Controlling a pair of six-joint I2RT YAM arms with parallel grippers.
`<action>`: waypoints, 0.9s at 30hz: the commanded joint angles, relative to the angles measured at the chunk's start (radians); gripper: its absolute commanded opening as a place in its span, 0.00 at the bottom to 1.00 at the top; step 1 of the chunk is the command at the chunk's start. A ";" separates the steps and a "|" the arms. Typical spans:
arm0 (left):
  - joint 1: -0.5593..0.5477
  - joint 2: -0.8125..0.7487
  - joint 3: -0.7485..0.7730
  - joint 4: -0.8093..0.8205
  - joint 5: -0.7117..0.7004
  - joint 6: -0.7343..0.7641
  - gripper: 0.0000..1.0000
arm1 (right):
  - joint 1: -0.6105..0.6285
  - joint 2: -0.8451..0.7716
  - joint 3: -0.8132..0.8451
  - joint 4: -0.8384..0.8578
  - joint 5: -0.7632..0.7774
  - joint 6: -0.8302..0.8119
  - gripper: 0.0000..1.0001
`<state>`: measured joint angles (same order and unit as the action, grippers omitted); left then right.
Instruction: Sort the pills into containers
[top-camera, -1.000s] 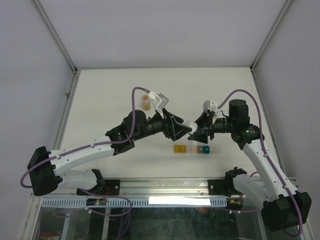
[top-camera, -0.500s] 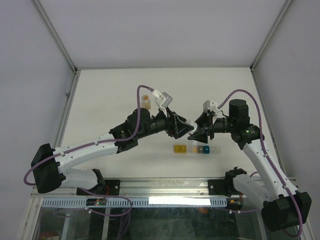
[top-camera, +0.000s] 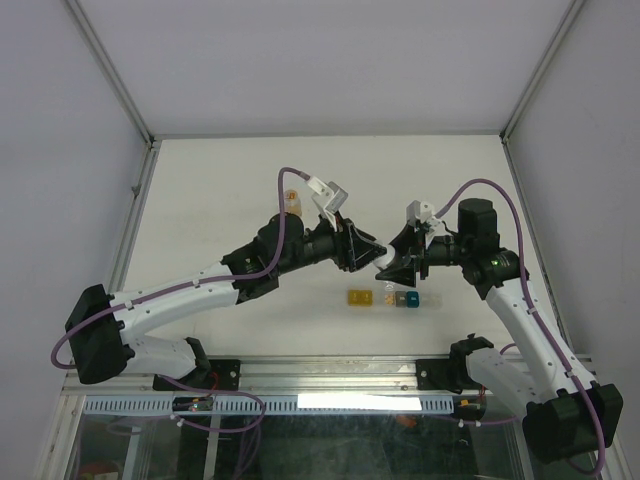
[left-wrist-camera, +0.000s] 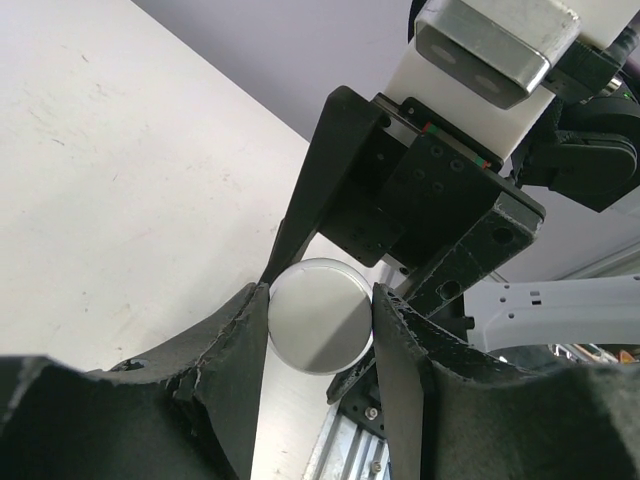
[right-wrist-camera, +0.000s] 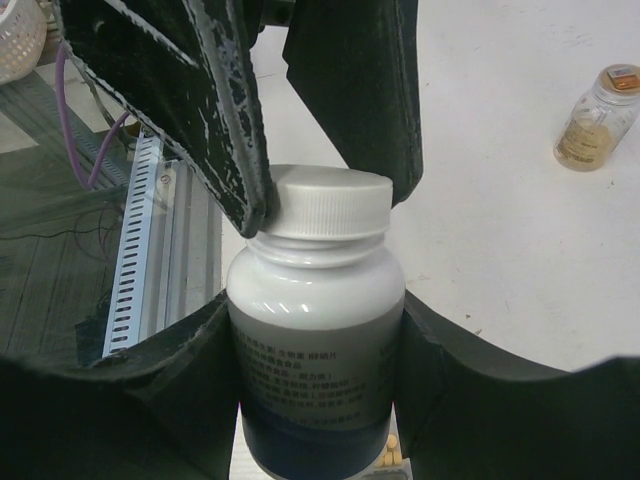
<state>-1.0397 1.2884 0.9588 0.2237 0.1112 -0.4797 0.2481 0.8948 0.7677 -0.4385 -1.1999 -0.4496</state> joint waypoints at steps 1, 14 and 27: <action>-0.007 0.004 0.054 0.014 0.062 0.004 0.41 | -0.004 -0.014 0.018 0.047 -0.010 0.003 0.00; 0.005 0.072 0.180 -0.209 0.203 0.171 0.32 | -0.004 -0.016 0.021 0.044 0.001 -0.001 0.00; 0.025 0.133 0.303 -0.407 0.421 0.382 0.29 | -0.010 -0.022 0.021 0.046 -0.081 0.008 0.00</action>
<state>-0.9966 1.3903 1.2095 -0.1013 0.3435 -0.1993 0.2363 0.8928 0.7677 -0.4656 -1.2152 -0.4503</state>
